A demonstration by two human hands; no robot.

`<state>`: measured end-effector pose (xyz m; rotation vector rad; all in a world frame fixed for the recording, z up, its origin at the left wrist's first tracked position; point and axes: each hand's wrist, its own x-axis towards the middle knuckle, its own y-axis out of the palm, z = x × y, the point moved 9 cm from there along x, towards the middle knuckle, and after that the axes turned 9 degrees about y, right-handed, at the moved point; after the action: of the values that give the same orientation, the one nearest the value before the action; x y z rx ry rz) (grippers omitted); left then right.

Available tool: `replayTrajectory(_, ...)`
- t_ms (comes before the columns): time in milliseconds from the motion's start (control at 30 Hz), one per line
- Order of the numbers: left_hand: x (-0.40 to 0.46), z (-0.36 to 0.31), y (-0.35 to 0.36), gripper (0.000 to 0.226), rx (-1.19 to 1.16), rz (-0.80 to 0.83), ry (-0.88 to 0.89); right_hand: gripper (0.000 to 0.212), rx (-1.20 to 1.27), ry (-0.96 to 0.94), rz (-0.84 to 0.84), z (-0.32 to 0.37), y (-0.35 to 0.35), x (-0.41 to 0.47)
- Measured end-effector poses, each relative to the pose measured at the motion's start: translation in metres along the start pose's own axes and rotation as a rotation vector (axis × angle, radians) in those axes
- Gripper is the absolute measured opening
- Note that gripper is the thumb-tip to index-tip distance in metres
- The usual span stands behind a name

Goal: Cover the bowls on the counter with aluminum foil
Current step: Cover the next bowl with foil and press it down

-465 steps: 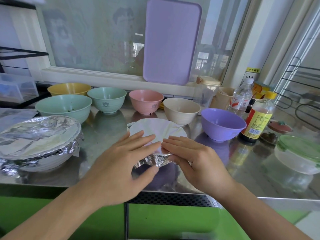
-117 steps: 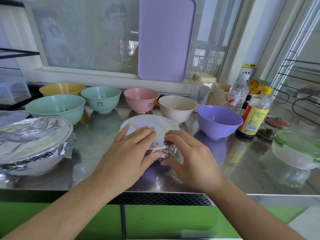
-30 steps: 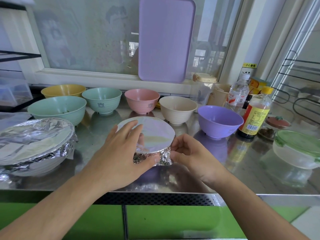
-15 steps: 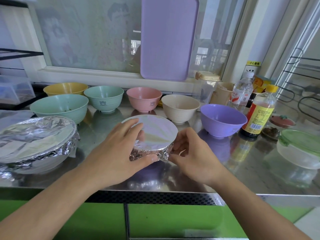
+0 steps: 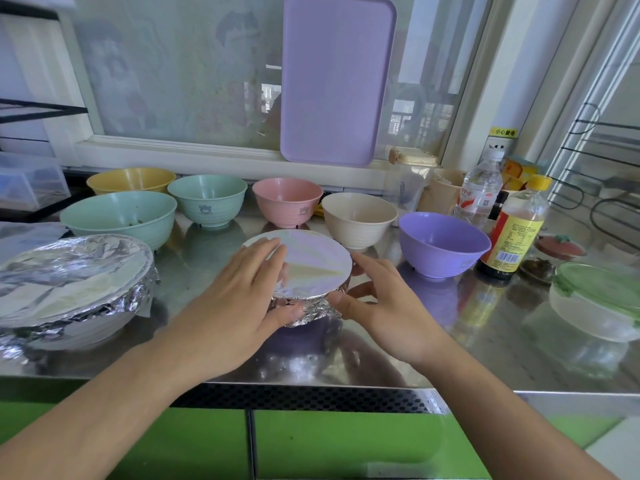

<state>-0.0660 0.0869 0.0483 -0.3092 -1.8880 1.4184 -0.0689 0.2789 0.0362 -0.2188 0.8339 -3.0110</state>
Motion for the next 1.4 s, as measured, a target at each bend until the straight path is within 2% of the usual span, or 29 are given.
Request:
replayTrajectory(67, -0.001, 0.003, -0.002, 0.1, -0.077, -0.002, -0.048, 0.046, 0.118, 0.069, -0.027, -0.004, -0.003, 0.002)
replayTrajectory(100, -0.001, 0.007, -0.005, 0.109, -0.133, -0.015, -0.092, 0.041, 0.155, 0.105, -0.041, -0.005, -0.003, 0.003)
replayTrajectory(167, -0.001, 0.016, -0.013, 0.132, -0.232, -0.082, -0.197, 0.013, 0.143, 0.142, -0.064, -0.003, 0.001, 0.005)
replayTrajectory(200, 0.0, 0.022, -0.013, 0.143, -0.267, -0.098, -0.257, 0.007, 0.142, 0.141, -0.059, 0.001, 0.004, 0.007)
replayTrajectory(267, 0.001, 0.031, -0.005, 0.156, -0.341, -0.085, -0.363, 0.014, 0.161, 0.135, -0.034, 0.008, 0.015, 0.009)
replayTrajectory(300, 0.002, 0.034, 0.0, 0.155, -0.379, -0.091, -0.393, 0.028, 0.181, 0.135, -0.024, 0.008, 0.021, 0.01)
replayTrajectory(367, 0.002, 0.036, 0.008, 0.133, -0.417, -0.146, -0.411, 0.057, 0.222, 0.134, -0.04, 0.007, 0.03, 0.011)
replayTrajectory(400, 0.001, 0.036, 0.009, 0.127, -0.42, -0.169, -0.415, 0.065, 0.248, 0.145, -0.058, 0.006, 0.035, 0.013)
replayTrajectory(433, 0.0, 0.037, 0.011, 0.131, -0.423, -0.174, -0.419, 0.069, 0.271, 0.154, -0.086, 0.006, 0.039, 0.013)
replayTrajectory(567, -0.002, 0.038, 0.011, 0.15, -0.418, -0.21, -0.405, 0.057, 0.438, 0.194, -0.205, -0.001, 0.045, 0.013)
replayTrajectory(667, -0.002, 0.038, 0.013, 0.166, -0.407, -0.191, -0.415, 0.051, 0.52, 0.224, -0.202, -0.007, 0.05, 0.016)
replayTrajectory(733, -0.001, 0.037, 0.011, 0.169, -0.377, -0.18, -0.413, 0.056, 0.573, 0.275, -0.188, -0.014, 0.053, 0.018)
replayTrajectory(800, -0.001, 0.035, 0.009, 0.172, -0.341, -0.157, -0.418, 0.047, 0.625, 0.325, -0.176, -0.017, 0.056, 0.016)
replayTrajectory(867, 0.001, 0.032, 0.007, 0.171, -0.307, -0.135, -0.424, 0.037, 0.687, 0.357, -0.166, -0.022, 0.06, 0.017)
replayTrajectory(1067, -0.002, 0.037, 0.008, 0.161, -0.333, -0.142, -0.422, 0.035, 0.703, 0.393, -0.17, -0.022, 0.061, 0.013)
replayTrajectory(1133, -0.003, 0.039, 0.008, 0.162, -0.358, -0.139, -0.418, 0.042, 0.658, 0.4, -0.154, -0.022, 0.058, 0.015)
replayTrajectory(1200, -0.005, 0.041, 0.007, 0.165, -0.389, -0.126, -0.421, 0.059, 0.655, 0.415, -0.129, -0.022, 0.054, 0.015)
replayTrajectory(1233, -0.006, 0.042, 0.006, 0.165, -0.394, -0.121, -0.419, 0.056, 0.627, 0.411, -0.131, -0.02, 0.049, 0.017)
replayTrajectory(1300, -0.005, 0.039, 0.005, 0.157, -0.402, -0.111, -0.406, 0.039, 0.578, 0.358, -0.155, -0.011, 0.033, 0.017)
replayTrajectory(1367, -0.004, 0.034, 0.004, 0.14, -0.414, -0.128, -0.388, 0.05, 0.579, 0.319, -0.169, -0.007, 0.025, 0.02)
replayTrajectory(1400, -0.003, 0.033, 0.003, 0.131, -0.414, -0.144, -0.383, 0.049, 0.582, 0.304, -0.171, -0.007, 0.024, 0.022)
